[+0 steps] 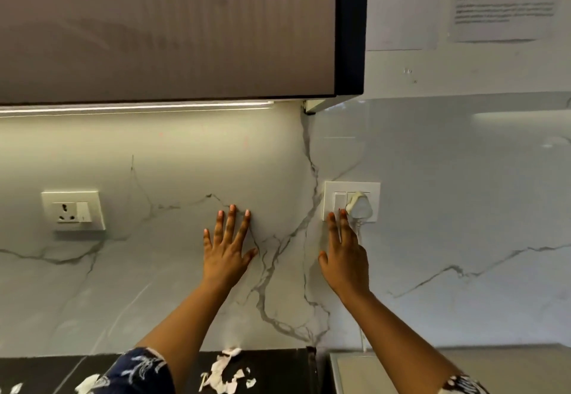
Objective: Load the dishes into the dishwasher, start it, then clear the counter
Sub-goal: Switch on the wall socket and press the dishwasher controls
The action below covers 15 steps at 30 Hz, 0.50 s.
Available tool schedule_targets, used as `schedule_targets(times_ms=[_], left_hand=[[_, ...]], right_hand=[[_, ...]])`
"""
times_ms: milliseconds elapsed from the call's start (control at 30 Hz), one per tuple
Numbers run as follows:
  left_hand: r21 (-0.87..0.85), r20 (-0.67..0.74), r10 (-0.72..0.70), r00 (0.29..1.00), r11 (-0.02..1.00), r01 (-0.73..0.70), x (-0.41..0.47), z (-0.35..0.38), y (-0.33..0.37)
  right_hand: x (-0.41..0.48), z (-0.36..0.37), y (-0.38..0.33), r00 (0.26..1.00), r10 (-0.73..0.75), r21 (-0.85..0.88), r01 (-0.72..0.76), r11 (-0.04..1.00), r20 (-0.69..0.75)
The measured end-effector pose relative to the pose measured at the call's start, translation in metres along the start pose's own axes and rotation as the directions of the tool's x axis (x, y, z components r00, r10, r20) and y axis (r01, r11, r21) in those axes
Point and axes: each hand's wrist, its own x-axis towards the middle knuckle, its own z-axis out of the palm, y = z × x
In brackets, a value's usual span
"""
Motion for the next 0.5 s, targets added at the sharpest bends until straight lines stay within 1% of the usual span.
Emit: schedule_targets(times_ms=[67,167,233,300,400,433,500], left_hand=[[0.009,-0.026,0.019,0.999,1.000,-0.019,0.003,0.008,-0.006],[0.059,0.004,0.025,1.000,0.998,-0.025,0.006,0.006,-0.011],[0.084,0.079,-0.001,0.997,0.996,-0.005,0.005,-0.002,-0.008],[0.105,0.135,-0.031,0.990,0.994,0.017,0.004,-0.014,-0.001],[0.091,0.238,-0.061,0.969,0.995,0.040,-0.004,-0.040,0.020],[0.074,0.256,-0.053,0.965,0.997,0.035,-0.012,-0.046,0.029],[0.018,0.224,0.002,0.975,1.000,-0.007,-0.043,-0.050,0.049]], right_hand=[[0.001,0.006,-0.002,0.998,-0.008,0.009,0.009,1.000,-0.067],[0.007,0.005,-0.001,0.997,-0.022,0.001,0.022,1.000,-0.078],[0.004,0.003,0.001,0.999,-0.012,-0.012,0.011,1.000,-0.041],[-0.005,-0.002,0.004,1.000,-0.009,-0.061,0.009,0.998,0.007],[-0.029,-0.023,0.011,0.998,-0.023,-0.080,0.028,0.996,0.058],[-0.041,-0.031,0.015,0.995,-0.038,-0.069,0.044,0.997,0.091],[-0.069,-0.049,0.022,0.991,-0.061,-0.039,0.066,0.997,0.116]])
